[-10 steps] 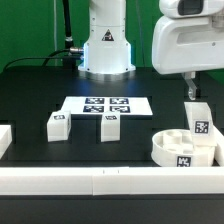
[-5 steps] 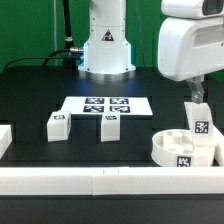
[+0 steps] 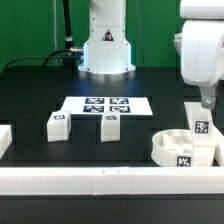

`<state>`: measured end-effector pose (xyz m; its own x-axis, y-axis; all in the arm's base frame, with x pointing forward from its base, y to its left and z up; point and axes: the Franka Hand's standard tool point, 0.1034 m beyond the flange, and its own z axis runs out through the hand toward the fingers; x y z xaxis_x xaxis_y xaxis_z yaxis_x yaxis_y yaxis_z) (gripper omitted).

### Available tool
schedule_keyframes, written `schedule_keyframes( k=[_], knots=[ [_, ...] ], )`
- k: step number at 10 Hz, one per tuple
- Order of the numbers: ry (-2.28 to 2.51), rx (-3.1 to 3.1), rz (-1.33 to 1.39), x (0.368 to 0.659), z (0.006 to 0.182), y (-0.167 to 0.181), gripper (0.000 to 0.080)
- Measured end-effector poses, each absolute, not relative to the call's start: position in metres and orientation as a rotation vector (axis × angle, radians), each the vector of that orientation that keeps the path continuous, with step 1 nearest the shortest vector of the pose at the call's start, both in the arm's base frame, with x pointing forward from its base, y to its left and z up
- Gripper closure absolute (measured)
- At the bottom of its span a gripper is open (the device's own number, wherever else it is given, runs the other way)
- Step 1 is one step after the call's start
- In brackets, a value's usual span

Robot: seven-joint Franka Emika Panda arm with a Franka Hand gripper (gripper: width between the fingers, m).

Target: Assemble stool

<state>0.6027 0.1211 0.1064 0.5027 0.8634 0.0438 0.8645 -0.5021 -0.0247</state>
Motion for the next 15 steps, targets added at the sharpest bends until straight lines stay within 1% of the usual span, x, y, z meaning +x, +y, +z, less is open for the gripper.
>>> schedule_keyframes(
  k=[3,5,10,14,15],
  knots=[
    [-1.698,-2.6,-0.051,0.603,0.105,0.12,0.0151],
    [-1.761,-2.584,-0.092,0.6,0.097,0.118,0.0151],
    [-1.779,-2.572,-0.083,0.597,0.085,0.104,0.0151],
    [-1.769,-2.571,-0.067,0.594,0.078,0.104,0.0151],
    [-1.765,-2.573,-0.066,0.594,0.078,0.105,0.0277]
  ],
)
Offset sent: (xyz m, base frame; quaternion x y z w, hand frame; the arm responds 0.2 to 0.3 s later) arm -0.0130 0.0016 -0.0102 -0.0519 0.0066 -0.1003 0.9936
